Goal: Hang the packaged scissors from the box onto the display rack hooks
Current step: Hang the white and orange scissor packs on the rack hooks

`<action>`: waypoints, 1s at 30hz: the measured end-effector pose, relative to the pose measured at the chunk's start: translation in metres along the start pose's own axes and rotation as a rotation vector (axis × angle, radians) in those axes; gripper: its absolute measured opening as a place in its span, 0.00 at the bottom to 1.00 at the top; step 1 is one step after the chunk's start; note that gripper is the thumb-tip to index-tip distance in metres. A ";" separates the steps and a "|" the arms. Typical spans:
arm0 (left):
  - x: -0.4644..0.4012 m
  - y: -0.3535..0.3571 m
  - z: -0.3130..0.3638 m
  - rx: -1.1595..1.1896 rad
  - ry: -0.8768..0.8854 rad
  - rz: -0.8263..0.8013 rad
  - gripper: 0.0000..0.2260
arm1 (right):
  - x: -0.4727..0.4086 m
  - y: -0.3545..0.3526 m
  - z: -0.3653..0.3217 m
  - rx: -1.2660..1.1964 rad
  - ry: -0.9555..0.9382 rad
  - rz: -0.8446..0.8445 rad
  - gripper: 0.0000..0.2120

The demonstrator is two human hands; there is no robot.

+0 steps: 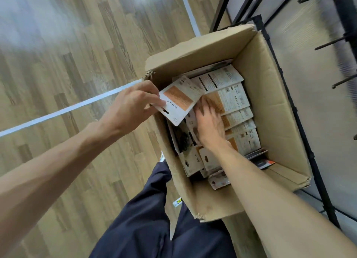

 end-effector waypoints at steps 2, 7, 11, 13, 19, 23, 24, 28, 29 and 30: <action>-0.003 -0.005 -0.004 0.026 -0.002 0.041 0.08 | -0.005 0.001 0.001 0.077 -0.022 -0.009 0.49; -0.010 -0.023 -0.011 0.124 -0.056 0.133 0.07 | 0.000 -0.013 -0.010 0.066 -0.150 0.066 0.23; -0.007 -0.045 -0.014 0.172 -0.104 0.197 0.06 | 0.031 -0.059 -0.015 -0.159 -0.190 0.254 0.06; -0.006 -0.053 -0.011 0.165 -0.118 0.170 0.06 | 0.048 -0.098 -0.010 -0.368 -0.097 0.341 0.08; -0.007 -0.090 0.020 0.116 -0.022 0.087 0.07 | 0.116 -0.198 -0.002 -0.721 0.249 0.568 0.07; -0.006 -0.114 0.051 0.118 0.075 0.055 0.08 | 0.157 -0.220 0.005 -0.863 0.392 0.614 0.10; -0.004 -0.117 0.061 0.128 0.105 0.050 0.08 | 0.167 -0.222 0.006 -0.890 0.411 0.621 0.10; 0.004 -0.120 0.093 0.135 0.202 0.020 0.07 | 0.208 -0.228 -0.003 -0.887 0.444 0.613 0.13; 0.005 -0.118 0.101 0.124 0.234 0.004 0.07 | 0.219 -0.230 -0.004 -0.879 0.444 0.623 0.13; 0.007 -0.116 0.111 0.114 0.269 -0.014 0.08 | 0.231 -0.231 -0.003 -0.874 0.447 0.633 0.13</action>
Point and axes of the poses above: each hand's wrist, its own x-axis away from the middle knuckle, its own y-axis out of the palm, z = x × y, the point moved 9 cm from there along -x, towards the middle knuckle, and after that the axes turned 12 degrees about -x, right-handed, at the moved point
